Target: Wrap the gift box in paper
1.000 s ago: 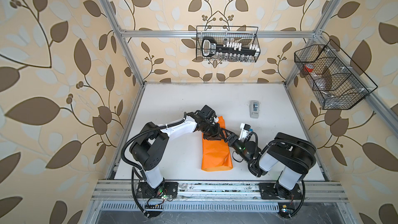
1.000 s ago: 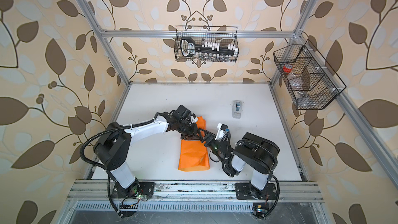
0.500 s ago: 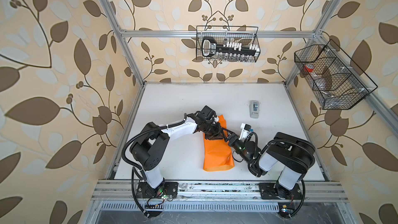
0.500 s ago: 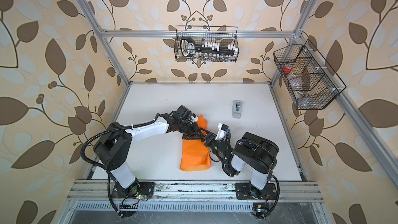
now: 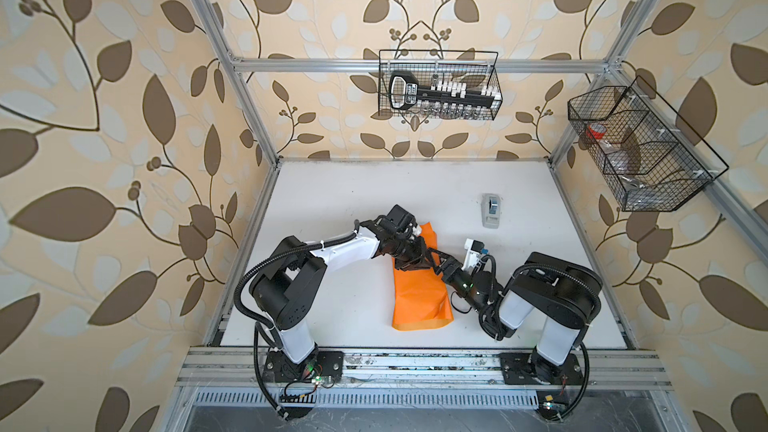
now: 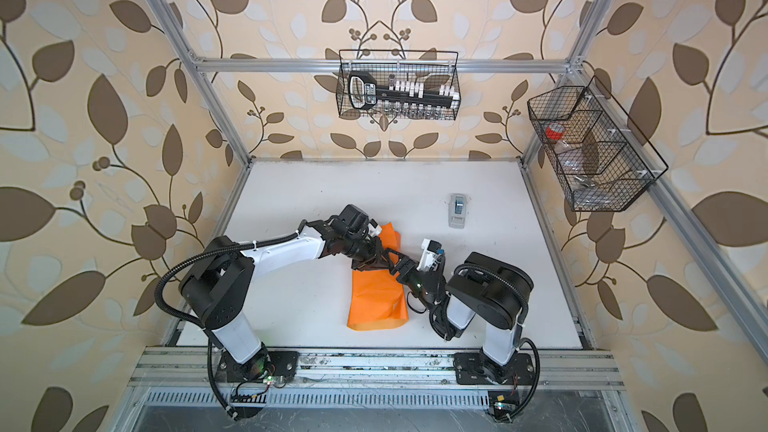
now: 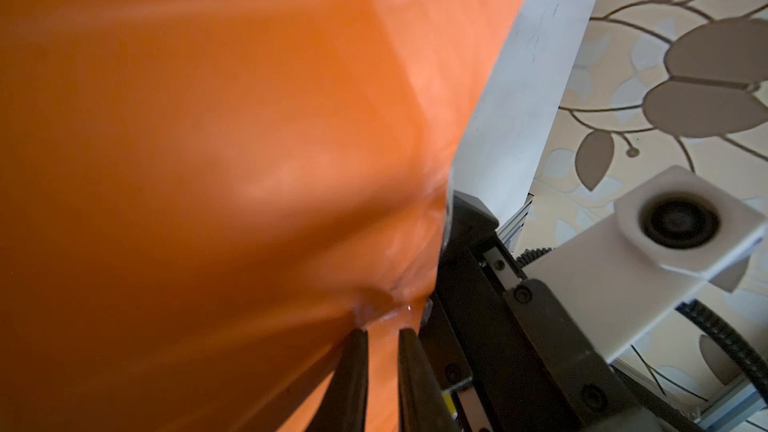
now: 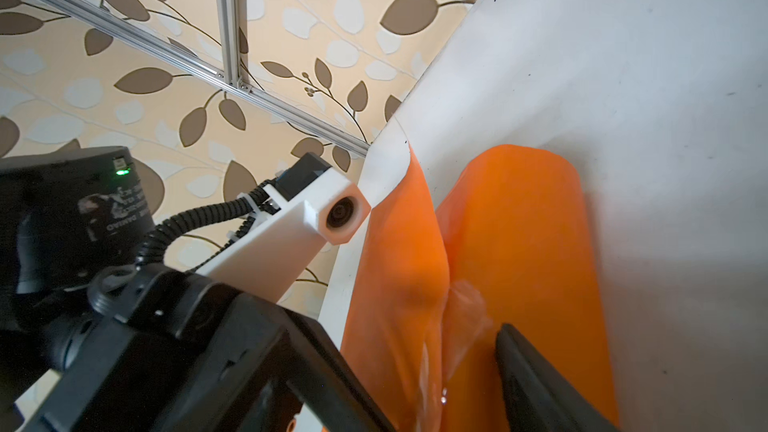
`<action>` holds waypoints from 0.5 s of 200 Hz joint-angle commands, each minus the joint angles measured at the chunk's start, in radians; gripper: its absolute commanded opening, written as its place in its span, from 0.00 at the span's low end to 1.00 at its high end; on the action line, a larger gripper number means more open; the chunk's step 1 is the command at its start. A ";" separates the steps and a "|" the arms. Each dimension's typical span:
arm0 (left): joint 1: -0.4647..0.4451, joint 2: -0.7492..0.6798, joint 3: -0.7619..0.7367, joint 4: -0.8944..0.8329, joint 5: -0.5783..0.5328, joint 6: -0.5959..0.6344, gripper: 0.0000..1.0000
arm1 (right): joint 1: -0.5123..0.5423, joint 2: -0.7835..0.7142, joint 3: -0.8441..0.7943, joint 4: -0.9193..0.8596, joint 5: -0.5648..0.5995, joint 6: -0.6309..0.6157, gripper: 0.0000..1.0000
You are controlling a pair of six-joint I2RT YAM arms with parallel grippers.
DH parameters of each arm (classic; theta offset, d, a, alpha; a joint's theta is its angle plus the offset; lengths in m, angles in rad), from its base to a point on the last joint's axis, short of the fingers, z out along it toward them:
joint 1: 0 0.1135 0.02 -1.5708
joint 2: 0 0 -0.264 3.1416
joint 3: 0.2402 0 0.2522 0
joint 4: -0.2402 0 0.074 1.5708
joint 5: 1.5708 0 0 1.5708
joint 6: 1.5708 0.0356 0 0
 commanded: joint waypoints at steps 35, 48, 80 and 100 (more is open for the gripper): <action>-0.009 0.053 -0.048 -0.050 -0.128 0.002 0.17 | -0.001 0.037 -0.016 0.034 -0.063 0.023 0.79; -0.009 0.053 -0.048 -0.052 -0.128 0.005 0.16 | -0.012 0.034 -0.023 0.034 -0.070 0.029 0.79; -0.008 0.048 -0.047 -0.059 -0.129 0.007 0.16 | -0.070 -0.052 -0.087 0.034 -0.088 0.025 0.79; -0.009 0.049 -0.047 -0.064 -0.132 0.009 0.16 | -0.132 -0.144 -0.165 0.032 -0.100 0.037 0.80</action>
